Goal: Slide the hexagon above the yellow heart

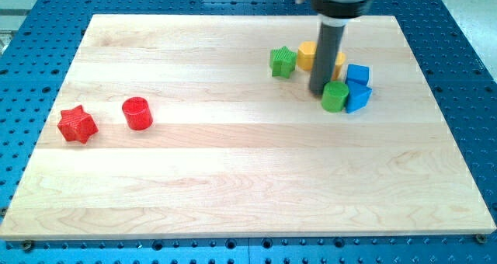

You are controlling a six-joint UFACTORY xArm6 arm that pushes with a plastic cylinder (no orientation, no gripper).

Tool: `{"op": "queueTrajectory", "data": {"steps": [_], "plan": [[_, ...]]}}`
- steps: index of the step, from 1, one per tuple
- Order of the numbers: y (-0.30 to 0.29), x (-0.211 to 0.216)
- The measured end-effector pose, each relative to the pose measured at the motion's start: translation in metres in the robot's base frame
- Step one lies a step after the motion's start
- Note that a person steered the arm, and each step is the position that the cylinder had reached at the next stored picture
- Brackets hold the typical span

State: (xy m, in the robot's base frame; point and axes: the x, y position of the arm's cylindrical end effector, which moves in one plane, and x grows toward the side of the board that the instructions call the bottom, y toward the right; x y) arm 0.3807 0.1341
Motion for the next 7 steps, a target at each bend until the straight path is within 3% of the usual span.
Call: {"op": "queueTrajectory", "data": {"steps": [1,3,4,5,7], "plan": [[0.002,-0.024],[-0.111,-0.075],[-0.126,-0.105],[-0.075,-0.120],[-0.066,-0.091]]}}
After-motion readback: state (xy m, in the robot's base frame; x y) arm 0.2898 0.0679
